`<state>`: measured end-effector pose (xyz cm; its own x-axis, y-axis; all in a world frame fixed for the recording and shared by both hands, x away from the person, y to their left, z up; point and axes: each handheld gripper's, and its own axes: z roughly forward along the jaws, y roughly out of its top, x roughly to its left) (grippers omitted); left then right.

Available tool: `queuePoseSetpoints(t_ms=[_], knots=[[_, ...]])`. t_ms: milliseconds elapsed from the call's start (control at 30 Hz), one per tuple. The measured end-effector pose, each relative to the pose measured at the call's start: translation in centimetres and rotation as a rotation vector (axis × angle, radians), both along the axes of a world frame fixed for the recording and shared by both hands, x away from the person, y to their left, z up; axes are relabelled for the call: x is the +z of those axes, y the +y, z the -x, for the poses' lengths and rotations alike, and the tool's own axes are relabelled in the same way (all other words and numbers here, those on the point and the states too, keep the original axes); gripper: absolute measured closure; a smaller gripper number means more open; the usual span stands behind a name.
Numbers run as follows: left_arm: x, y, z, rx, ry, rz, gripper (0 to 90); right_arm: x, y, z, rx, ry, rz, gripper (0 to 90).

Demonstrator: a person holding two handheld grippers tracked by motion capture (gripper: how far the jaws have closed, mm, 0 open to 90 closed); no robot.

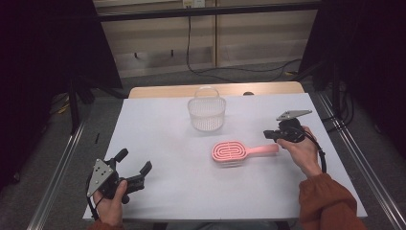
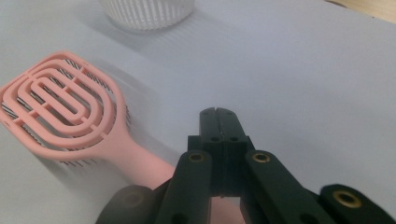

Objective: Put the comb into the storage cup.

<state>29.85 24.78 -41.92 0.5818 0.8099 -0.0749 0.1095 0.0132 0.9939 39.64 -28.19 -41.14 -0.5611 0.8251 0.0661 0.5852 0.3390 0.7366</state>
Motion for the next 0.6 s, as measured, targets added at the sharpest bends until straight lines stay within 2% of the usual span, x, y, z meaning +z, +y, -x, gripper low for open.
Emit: queuePoseSetpoints(t_ms=[200, 600], knots=[[0.0, 0.09, 0.0, -0.002, -0.001, 0.0, 3.1, -0.46, 0.06, 0.13, 0.011, 0.034, 0.042, 90.0], [0.0, 0.04, 0.0, -0.002, 0.001, 0.001, 3.1, -1.0, -0.25, 0.15, 0.016, 0.071, 0.095, 90.0]])
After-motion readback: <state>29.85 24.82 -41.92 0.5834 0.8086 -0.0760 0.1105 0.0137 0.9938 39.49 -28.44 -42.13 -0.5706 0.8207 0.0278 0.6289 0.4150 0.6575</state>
